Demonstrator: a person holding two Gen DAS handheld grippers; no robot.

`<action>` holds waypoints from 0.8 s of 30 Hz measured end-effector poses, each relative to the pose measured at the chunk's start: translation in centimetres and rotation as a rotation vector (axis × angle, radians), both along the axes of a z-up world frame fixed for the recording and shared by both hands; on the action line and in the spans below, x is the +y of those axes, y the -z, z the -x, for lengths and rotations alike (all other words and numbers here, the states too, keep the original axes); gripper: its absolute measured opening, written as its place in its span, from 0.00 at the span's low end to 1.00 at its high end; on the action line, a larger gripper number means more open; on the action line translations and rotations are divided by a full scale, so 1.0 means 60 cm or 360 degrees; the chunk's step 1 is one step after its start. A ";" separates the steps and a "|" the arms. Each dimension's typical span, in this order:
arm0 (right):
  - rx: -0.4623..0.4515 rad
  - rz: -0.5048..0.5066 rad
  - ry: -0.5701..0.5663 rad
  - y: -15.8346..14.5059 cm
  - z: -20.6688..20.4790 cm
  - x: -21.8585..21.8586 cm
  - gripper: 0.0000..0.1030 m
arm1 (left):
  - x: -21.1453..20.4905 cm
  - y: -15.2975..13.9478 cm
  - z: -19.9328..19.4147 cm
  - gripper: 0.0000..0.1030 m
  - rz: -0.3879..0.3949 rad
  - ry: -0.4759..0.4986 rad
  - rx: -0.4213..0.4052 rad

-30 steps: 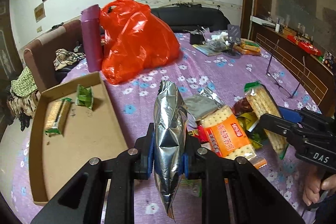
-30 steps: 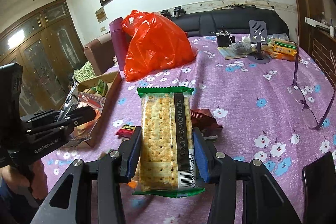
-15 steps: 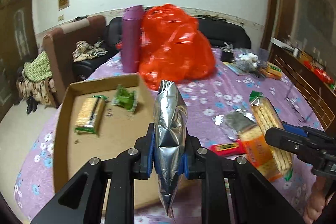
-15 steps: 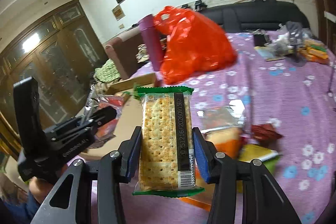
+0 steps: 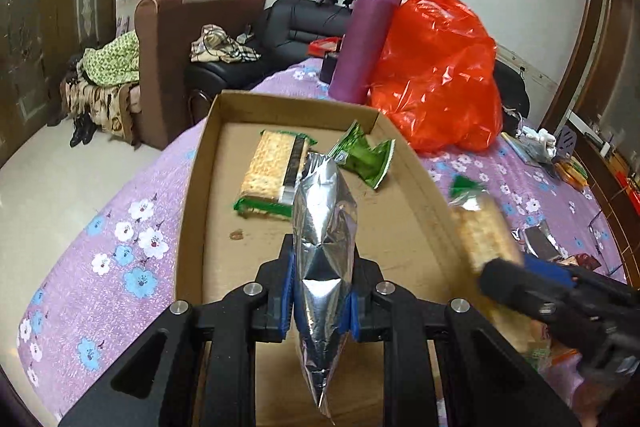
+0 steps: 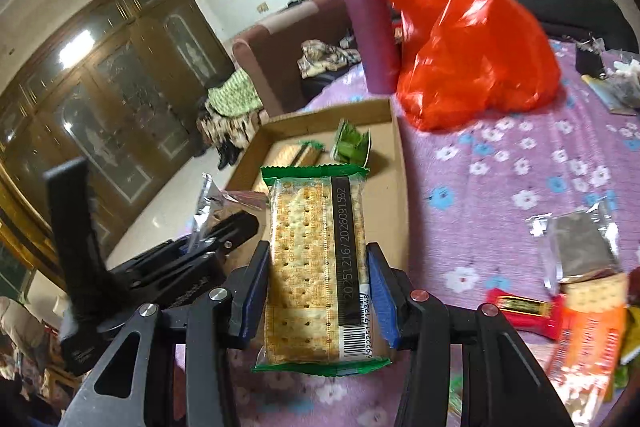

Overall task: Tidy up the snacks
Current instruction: 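Carry the foil bag and cracker pack over to the cardboard box, then lower both snacks into the box and open both grippers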

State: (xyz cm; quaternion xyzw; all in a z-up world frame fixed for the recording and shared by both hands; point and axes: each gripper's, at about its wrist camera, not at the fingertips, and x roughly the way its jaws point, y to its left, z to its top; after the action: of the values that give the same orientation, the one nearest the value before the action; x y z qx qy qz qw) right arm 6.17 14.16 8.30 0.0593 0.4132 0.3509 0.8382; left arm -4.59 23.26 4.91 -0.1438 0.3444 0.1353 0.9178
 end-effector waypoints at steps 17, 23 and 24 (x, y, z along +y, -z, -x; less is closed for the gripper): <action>-0.0016 0.0112 0.0058 0.062 -0.032 0.046 0.50 | 0.012 0.041 -0.027 0.19 0.0136 0.0052 0.0054; -0.0072 0.0114 0.0062 0.062 -0.021 0.044 0.50 | 0.017 0.045 -0.029 0.19 0.0188 0.0053 0.0051; -0.0078 0.0110 0.0064 0.062 -0.021 0.043 0.50 | 0.017 0.044 -0.030 0.20 0.0189 0.0055 0.0048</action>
State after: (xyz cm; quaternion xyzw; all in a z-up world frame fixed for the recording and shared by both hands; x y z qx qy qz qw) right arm 7.41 16.74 4.60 0.0299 0.4032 0.3210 0.8565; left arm -2.80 24.26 2.26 -0.1899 0.3682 0.1010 0.9045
